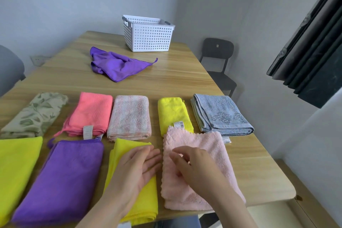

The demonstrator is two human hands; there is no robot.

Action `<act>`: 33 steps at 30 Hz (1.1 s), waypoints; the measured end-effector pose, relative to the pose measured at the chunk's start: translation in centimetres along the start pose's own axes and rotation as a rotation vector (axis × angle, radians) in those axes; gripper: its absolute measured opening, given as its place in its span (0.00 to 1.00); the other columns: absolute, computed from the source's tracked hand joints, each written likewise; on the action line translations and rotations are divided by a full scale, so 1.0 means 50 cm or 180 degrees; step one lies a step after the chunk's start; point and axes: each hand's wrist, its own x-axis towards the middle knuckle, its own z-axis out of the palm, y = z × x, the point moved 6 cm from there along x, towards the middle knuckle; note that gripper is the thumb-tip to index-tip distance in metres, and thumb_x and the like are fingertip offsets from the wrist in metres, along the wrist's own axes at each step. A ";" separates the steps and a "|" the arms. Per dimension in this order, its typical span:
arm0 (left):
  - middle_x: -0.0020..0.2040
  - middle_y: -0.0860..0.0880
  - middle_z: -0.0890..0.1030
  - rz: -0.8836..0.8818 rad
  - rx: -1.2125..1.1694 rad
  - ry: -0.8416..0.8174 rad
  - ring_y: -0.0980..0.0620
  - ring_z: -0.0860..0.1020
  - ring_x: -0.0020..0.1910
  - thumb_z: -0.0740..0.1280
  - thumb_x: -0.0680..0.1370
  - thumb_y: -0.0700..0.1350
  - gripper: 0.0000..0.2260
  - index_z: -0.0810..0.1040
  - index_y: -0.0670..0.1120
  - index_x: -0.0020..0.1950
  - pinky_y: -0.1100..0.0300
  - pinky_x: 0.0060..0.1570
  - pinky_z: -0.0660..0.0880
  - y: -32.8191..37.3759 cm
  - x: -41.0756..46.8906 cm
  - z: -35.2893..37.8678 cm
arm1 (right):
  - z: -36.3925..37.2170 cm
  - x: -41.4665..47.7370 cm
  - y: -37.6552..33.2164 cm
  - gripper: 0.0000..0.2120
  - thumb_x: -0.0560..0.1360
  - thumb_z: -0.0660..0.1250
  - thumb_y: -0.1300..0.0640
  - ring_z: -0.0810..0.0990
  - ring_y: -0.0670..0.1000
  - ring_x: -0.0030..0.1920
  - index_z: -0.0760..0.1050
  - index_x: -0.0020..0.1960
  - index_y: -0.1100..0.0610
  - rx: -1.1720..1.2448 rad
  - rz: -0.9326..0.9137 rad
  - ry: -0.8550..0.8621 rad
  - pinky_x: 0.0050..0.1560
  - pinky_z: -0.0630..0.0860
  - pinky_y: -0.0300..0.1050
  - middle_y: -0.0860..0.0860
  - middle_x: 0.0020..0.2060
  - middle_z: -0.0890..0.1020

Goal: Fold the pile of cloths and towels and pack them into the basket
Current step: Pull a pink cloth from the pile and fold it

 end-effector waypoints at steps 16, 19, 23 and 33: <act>0.66 0.61 0.66 0.2465 0.4505 -0.0662 0.60 0.64 0.67 0.65 0.77 0.47 0.13 0.75 0.55 0.61 0.76 0.60 0.56 0.026 -0.056 0.100 | -0.113 -0.073 0.109 0.07 0.70 0.73 0.55 0.74 0.43 0.32 0.79 0.44 0.43 0.0400 0.0195 0.0704 0.34 0.69 0.31 0.41 0.32 0.78; 0.65 0.63 0.66 0.2232 0.4710 -0.0987 0.64 0.63 0.65 0.68 0.74 0.53 0.13 0.76 0.59 0.59 0.83 0.55 0.53 0.015 -0.063 0.092 | -0.121 -0.100 0.127 0.07 0.67 0.74 0.53 0.75 0.45 0.34 0.80 0.43 0.44 0.0582 0.0097 0.0760 0.34 0.68 0.30 0.43 0.35 0.77; 0.68 0.65 0.62 0.2019 0.5171 -0.1450 0.66 0.63 0.66 0.72 0.69 0.57 0.20 0.74 0.61 0.61 0.84 0.54 0.52 -0.011 -0.078 0.079 | -0.126 -0.145 0.148 0.16 0.60 0.68 0.43 0.76 0.45 0.46 0.80 0.47 0.41 0.0548 -0.0075 0.0486 0.39 0.69 0.30 0.42 0.45 0.76; 0.67 0.59 0.71 0.2434 0.5173 -0.1098 0.63 0.73 0.59 0.62 0.78 0.42 0.13 0.80 0.55 0.58 0.82 0.50 0.58 -0.009 -0.091 0.093 | -0.113 -0.188 0.190 0.10 0.65 0.69 0.52 0.76 0.42 0.42 0.79 0.46 0.44 0.0074 -0.0420 0.0904 0.39 0.73 0.33 0.38 0.45 0.74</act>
